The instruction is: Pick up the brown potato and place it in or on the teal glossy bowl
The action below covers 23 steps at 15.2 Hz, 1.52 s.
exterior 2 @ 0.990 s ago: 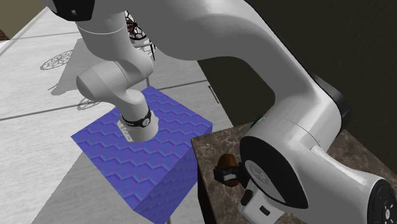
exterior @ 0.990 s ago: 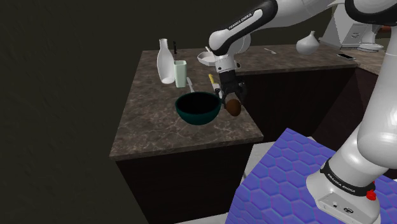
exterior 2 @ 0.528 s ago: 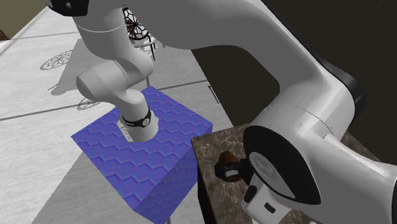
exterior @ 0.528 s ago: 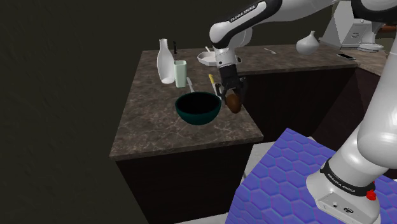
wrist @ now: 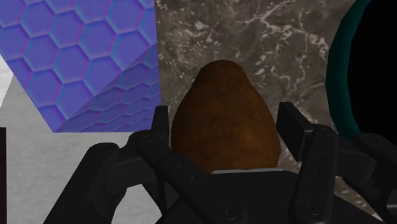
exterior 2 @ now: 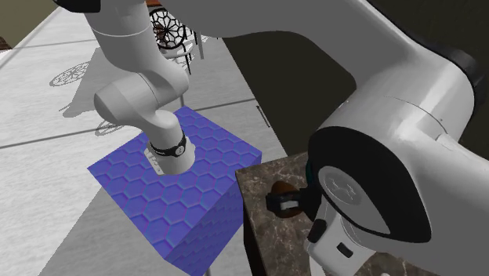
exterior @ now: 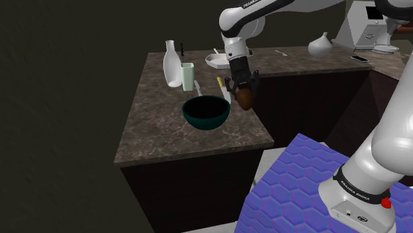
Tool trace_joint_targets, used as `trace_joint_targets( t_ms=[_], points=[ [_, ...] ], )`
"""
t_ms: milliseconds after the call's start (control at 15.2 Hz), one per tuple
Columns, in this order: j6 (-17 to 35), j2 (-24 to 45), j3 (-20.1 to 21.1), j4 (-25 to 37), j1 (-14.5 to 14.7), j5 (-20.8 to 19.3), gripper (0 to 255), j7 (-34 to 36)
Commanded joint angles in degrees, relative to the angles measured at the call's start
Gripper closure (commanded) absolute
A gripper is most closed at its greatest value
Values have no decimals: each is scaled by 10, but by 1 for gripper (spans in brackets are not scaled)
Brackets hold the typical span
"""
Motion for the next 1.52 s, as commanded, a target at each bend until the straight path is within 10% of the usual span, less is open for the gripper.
trace_joint_targets(
  t_ms=[0, 1452],
  points=[
    [-13, -6, 0, 8, 0, 0, 255, 2],
    [-150, 13, 20, 173, 24, 25, 255, 71]
  ],
)
